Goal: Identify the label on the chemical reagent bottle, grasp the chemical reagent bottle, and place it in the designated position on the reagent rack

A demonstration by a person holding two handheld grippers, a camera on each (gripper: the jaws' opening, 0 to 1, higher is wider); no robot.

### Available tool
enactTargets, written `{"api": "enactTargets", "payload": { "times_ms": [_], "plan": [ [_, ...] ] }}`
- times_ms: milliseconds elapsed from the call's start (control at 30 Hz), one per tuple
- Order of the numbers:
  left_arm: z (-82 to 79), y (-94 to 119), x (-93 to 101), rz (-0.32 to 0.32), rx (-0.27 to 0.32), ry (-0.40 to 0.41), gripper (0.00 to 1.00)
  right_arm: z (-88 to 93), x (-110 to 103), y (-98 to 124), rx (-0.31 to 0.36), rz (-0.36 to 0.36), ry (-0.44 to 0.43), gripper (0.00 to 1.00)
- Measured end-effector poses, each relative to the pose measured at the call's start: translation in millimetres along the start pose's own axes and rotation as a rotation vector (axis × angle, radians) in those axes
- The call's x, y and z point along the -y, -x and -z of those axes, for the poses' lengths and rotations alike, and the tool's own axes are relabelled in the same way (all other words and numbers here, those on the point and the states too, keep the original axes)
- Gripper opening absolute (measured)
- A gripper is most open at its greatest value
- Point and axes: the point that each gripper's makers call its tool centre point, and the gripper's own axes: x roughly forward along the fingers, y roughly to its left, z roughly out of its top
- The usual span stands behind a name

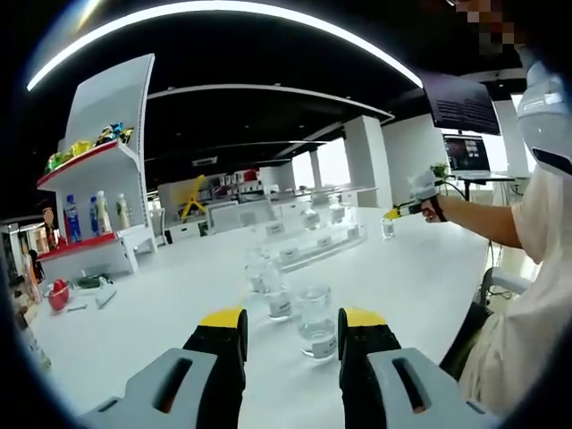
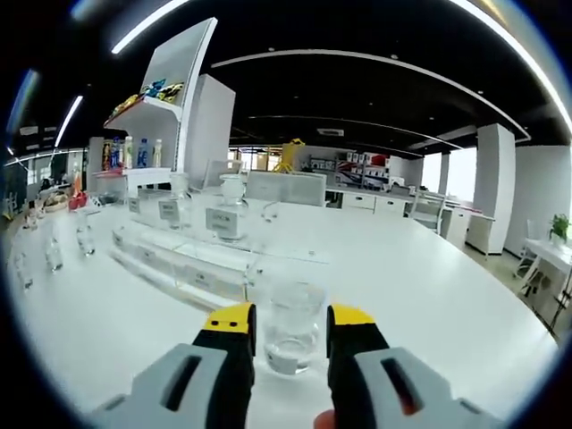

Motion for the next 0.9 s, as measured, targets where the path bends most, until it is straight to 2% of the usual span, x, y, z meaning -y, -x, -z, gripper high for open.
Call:
{"api": "enactTargets", "payload": {
  "times_ms": [900],
  "plan": [
    [4.3, 2, -4.6, -0.007, -0.005, -0.003, 0.41, 10.1, 3, -7, -0.011, 0.017, -0.011, 0.29]
  ]
}}
